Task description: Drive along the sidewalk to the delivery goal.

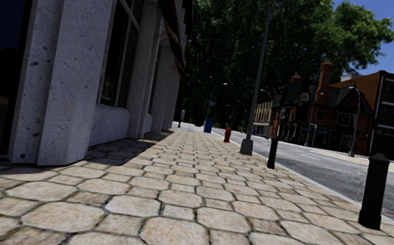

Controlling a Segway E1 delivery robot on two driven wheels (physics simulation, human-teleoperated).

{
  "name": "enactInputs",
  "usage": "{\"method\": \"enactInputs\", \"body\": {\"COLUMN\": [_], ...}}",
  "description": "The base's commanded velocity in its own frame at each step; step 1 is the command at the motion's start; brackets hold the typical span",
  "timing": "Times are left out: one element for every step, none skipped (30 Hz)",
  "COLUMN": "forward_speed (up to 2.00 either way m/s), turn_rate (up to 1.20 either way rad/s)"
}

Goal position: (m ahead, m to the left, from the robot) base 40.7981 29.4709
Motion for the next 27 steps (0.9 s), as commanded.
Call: {"method": "enactInputs", "body": {"forward_speed": [2.00, 2.00, 2.00, 2.00, 2.00, 2.00, 2.00, 2.00, 2.00, 2.00, 2.00, 2.00, 2.00, 2.00, 2.00, 2.00, 2.00, 2.00, 2.00, 2.00, 2.00, 2.00, 2.00, 2.00, 2.00, 2.00, 2.00], "turn_rate": [0.17, 0.08, 0.08, 0.00, 0.00, 0.00, 0.00, 0.00, 0.00, 0.00, 0.00, 0.00, 0.00, 0.00, 0.00, 0.00, 0.00, 0.00, 0.00, 0.00, 0.00, 0.00, 0.00, 0.00, 0.00, 0.00, 0.00]}}
